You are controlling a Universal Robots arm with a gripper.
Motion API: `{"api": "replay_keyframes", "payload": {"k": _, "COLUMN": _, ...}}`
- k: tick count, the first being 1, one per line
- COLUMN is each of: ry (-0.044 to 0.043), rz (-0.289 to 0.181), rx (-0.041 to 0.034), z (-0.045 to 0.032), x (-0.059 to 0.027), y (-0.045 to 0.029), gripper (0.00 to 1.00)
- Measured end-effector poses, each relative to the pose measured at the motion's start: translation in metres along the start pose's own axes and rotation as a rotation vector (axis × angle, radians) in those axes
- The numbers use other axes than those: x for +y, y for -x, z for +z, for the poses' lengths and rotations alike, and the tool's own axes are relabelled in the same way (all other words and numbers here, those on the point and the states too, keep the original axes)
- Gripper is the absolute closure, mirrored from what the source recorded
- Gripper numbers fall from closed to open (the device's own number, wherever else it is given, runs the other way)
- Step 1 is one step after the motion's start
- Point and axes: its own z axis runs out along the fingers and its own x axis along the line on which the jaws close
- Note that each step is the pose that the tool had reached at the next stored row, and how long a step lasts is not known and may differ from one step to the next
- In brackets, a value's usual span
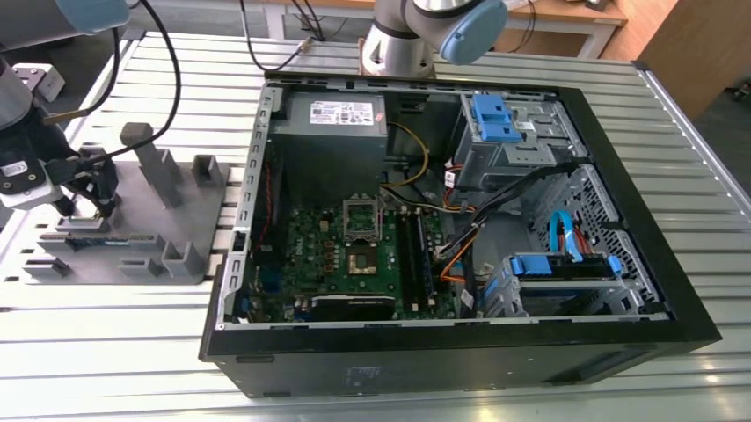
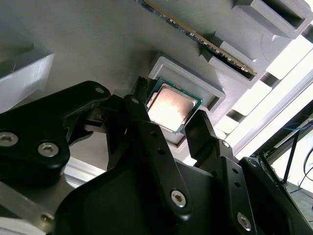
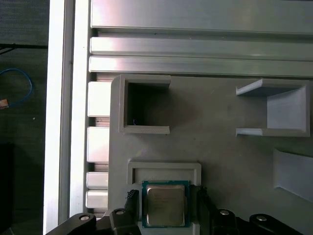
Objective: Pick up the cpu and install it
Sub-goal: 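Pick up the cpu and move it towards the insertion slot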
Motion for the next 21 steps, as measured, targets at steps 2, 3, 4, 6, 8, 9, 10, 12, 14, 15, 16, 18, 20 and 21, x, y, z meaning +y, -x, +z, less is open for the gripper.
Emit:
{"api": "replay_keyframes", "payload": {"k": 2, "ry": 0.0000, "rz": 0.000, "rx": 0.0000, "z": 0.0000, "x": 0.0000, "y": 0.0000, "gripper": 0.42}}
{"api": "replay_keyframes", "payload": {"k": 3, "ry": 0.0000, "rz": 0.000, "rx": 0.0000, "z": 0.0000, "x": 0.0000, "y": 0.0000, "gripper": 0.44}}
{"api": "replay_keyframes", "payload": {"k": 4, "ry": -0.0001, "rz": 0.000, "rx": 0.0000, "z": -0.0001, "x": 0.0000, "y": 0.0000, "gripper": 0.44}}
{"api": "replay_keyframes", "payload": {"k": 6, "ry": 0.0000, "rz": 0.000, "rx": 0.0000, "z": -0.0001, "x": 0.0000, "y": 0.0000, "gripper": 0.51}}
{"api": "replay_keyframes", "payload": {"k": 8, "ry": 0.0000, "rz": 0.000, "rx": 0.0000, "z": -0.0001, "x": 0.0000, "y": 0.0000, "gripper": 0.51}}
{"api": "replay_keyframes", "payload": {"k": 9, "ry": 0.0000, "rz": 0.000, "rx": 0.0000, "z": -0.0001, "x": 0.0000, "y": 0.0000, "gripper": 0.51}}
{"api": "replay_keyframes", "payload": {"k": 10, "ry": 0.0003, "rz": 0.000, "rx": 0.0002, "z": -0.0005, "x": 0.0000, "y": 0.0000, "gripper": 0.51}}
{"api": "replay_keyframes", "payload": {"k": 12, "ry": 0.0023, "rz": 0.000, "rx": 0.0003, "z": -0.0019, "x": 0.0000, "y": 0.0000, "gripper": 0.51}}
{"api": "replay_keyframes", "payload": {"k": 14, "ry": 0.0029, "rz": 0.000, "rx": -0.0001, "z": -0.0019, "x": 0.0001, "y": 0.0001, "gripper": 0.51}}
{"api": "replay_keyframes", "payload": {"k": 15, "ry": 0.0030, "rz": 0.000, "rx": -0.0002, "z": -0.0019, "x": 0.0001, "y": 0.0001, "gripper": 0.51}}
{"api": "replay_keyframes", "payload": {"k": 16, "ry": 0.0030, "rz": 0.000, "rx": -0.0002, "z": -0.0019, "x": 0.0001, "y": 0.0001, "gripper": 0.51}}
{"api": "replay_keyframes", "payload": {"k": 18, "ry": 0.0030, "rz": 0.000, "rx": 0.0000, "z": -0.0020, "x": 0.0001, "y": 0.0000, "gripper": 0.51}}
{"api": "replay_keyframes", "payload": {"k": 20, "ry": 0.0031, "rz": 0.000, "rx": 0.0000, "z": -0.0020, "x": 0.0001, "y": 0.0001, "gripper": 0.51}}
{"api": "replay_keyframes", "payload": {"k": 21, "ry": 0.0031, "rz": 0.000, "rx": 0.0001, "z": -0.0021, "x": 0.0000, "y": -0.0001, "gripper": 0.51}}
